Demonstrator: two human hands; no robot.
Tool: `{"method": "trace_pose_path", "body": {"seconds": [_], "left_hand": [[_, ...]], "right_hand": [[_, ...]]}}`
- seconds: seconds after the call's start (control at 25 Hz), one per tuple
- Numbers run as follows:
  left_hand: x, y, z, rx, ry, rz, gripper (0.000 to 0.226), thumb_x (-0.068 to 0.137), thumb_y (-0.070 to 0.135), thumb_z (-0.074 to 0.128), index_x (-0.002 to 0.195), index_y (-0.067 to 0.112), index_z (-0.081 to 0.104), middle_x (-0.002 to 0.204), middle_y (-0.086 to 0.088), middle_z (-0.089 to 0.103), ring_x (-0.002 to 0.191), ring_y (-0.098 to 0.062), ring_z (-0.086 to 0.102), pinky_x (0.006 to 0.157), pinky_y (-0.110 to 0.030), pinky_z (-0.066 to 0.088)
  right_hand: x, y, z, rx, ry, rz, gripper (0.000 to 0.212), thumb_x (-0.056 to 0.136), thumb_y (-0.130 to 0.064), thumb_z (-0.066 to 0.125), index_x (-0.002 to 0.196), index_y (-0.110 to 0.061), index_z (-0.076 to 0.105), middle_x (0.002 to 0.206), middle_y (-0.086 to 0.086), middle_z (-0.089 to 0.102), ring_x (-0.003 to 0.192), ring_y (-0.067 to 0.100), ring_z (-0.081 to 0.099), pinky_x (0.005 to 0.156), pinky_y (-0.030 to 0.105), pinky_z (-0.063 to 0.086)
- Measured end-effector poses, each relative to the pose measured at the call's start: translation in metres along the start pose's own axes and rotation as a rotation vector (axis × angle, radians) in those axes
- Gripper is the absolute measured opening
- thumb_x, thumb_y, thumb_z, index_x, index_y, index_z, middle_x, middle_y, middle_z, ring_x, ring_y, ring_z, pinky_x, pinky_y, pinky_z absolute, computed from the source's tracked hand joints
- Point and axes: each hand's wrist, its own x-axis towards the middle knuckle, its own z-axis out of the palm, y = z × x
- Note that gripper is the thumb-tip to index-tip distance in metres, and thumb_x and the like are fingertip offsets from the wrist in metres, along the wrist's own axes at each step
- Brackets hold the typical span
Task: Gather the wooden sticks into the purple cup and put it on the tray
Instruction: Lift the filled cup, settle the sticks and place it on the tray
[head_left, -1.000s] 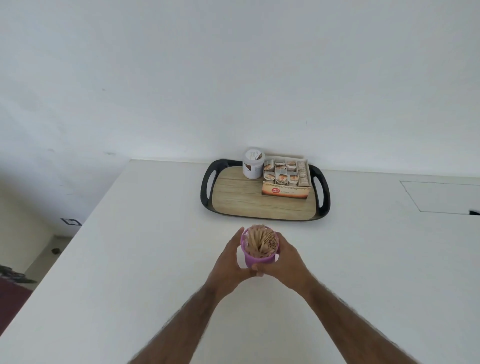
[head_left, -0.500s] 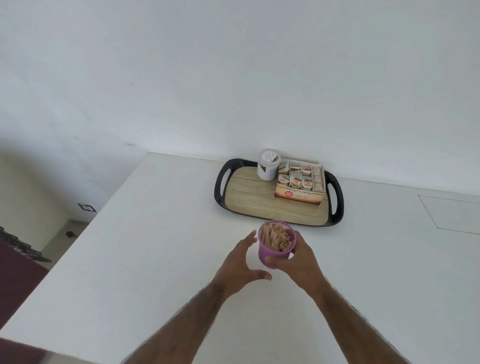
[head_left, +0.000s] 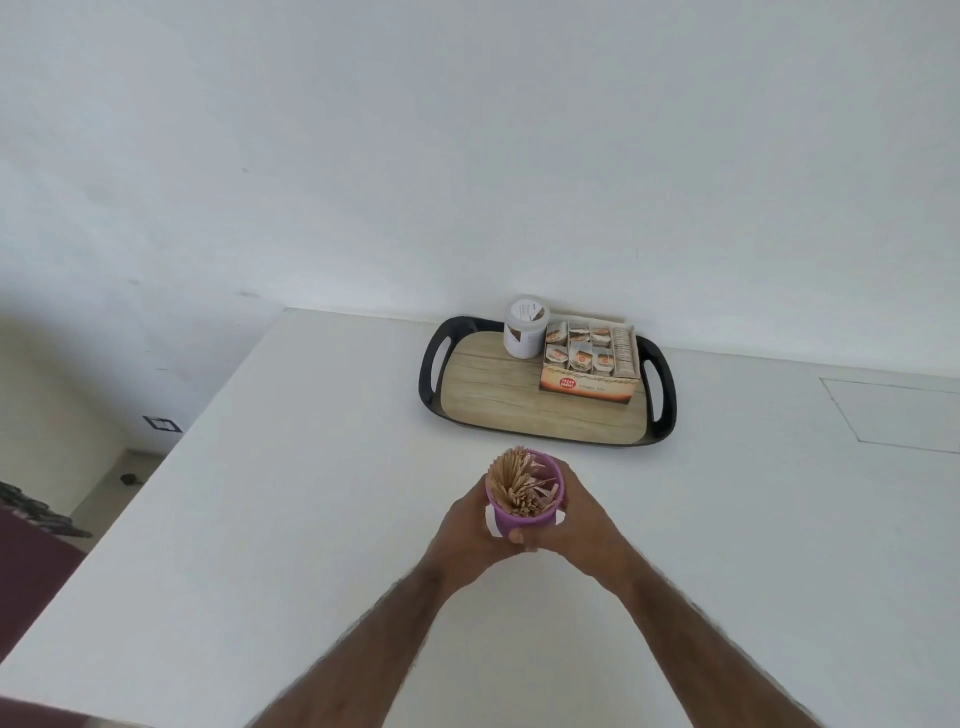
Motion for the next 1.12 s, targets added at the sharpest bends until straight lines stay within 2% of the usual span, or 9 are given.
{"method": "trace_pose_path", "body": {"seconds": [0.08,0.24,0.32,0.4,0.52,0.72,0.88,1.0,1.12], "left_hand": [[-0.001,0.003,0.0,-0.007,-0.024,-0.007,0.081,0.066,0.031,0.096,0.134,0.039,0.053,0.124,0.023,0.066,0.114,0.002,0.06,0.082,-0.01,0.05],[0.0,0.006,0.002,-0.03,0.02,0.024,0.089,0.06,0.032,0.098,0.137,0.036,0.054,0.132,0.018,0.064,0.123,-0.004,0.059,0.092,-0.019,0.053],[-0.001,0.007,0.001,-0.047,0.031,0.048,0.085,0.061,0.023,0.098,0.134,0.035,0.057,0.127,0.017,0.067,0.119,-0.007,0.062,0.088,-0.02,0.055],[-0.002,0.009,0.0,-0.063,0.038,0.042,0.086,0.062,0.029,0.098,0.136,0.037,0.054,0.128,0.021,0.066,0.12,-0.005,0.061,0.09,-0.018,0.055],[-0.007,0.007,0.0,-0.065,0.025,0.022,0.078,0.067,0.03,0.096,0.133,0.037,0.055,0.124,0.024,0.066,0.118,-0.005,0.062,0.087,-0.017,0.055],[-0.011,-0.002,-0.003,-0.085,-0.014,0.017,0.078,0.066,0.027,0.096,0.131,0.037,0.055,0.123,0.024,0.067,0.116,-0.007,0.064,0.086,-0.019,0.055],[-0.011,0.0,-0.005,-0.033,-0.011,0.012,0.105,0.058,0.042,0.098,0.146,0.041,0.041,0.139,0.027,0.054,0.127,0.003,0.052,0.093,-0.011,0.047],[-0.01,0.001,-0.008,-0.03,-0.01,0.039,0.107,0.058,0.04,0.099,0.147,0.04,0.04,0.142,0.024,0.053,0.129,0.001,0.051,0.097,-0.014,0.048],[-0.01,0.006,-0.005,-0.029,-0.009,0.041,0.101,0.058,0.039,0.098,0.143,0.043,0.044,0.138,0.025,0.056,0.128,0.001,0.052,0.097,-0.013,0.048]], "right_hand": [[0.006,-0.003,-0.008,0.013,-0.044,0.009,0.085,0.06,-0.009,0.097,0.131,-0.029,0.056,0.12,-0.009,0.068,0.115,0.013,0.064,0.085,0.031,0.06],[0.005,-0.002,0.004,0.037,0.17,-0.008,0.086,0.052,-0.024,0.099,0.128,-0.029,0.058,0.117,-0.007,0.07,0.112,0.017,0.067,0.088,0.038,0.061],[0.0,0.003,0.015,0.039,0.223,-0.012,0.086,0.049,-0.029,0.099,0.125,-0.031,0.058,0.114,-0.009,0.07,0.109,0.015,0.068,0.083,0.035,0.062],[-0.004,0.006,0.02,0.024,0.273,-0.011,0.085,0.051,-0.029,0.099,0.124,-0.034,0.056,0.114,-0.012,0.069,0.107,0.011,0.067,0.079,0.029,0.061],[-0.008,0.008,0.027,0.037,0.243,-0.006,0.088,0.052,-0.032,0.098,0.128,-0.035,0.054,0.116,-0.019,0.067,0.111,0.004,0.064,0.082,0.025,0.06],[-0.005,0.004,0.012,-0.052,-0.018,0.007,0.088,0.058,-0.026,0.097,0.133,-0.03,0.051,0.126,-0.011,0.063,0.117,0.008,0.062,0.092,0.033,0.059],[-0.005,0.006,0.012,-0.003,0.211,-0.013,0.085,0.058,-0.026,0.097,0.131,-0.027,0.054,0.12,-0.008,0.067,0.113,0.011,0.065,0.09,0.035,0.06],[-0.006,0.008,0.022,-0.077,0.246,-0.003,0.094,0.049,-0.045,0.095,0.131,-0.031,0.051,0.122,-0.013,0.064,0.114,0.015,0.063,0.088,0.033,0.061],[-0.01,0.005,0.028,-0.085,0.324,-0.011,0.089,0.054,-0.037,0.096,0.129,-0.035,0.05,0.118,-0.017,0.064,0.11,0.01,0.063,0.082,0.023,0.06]]}}
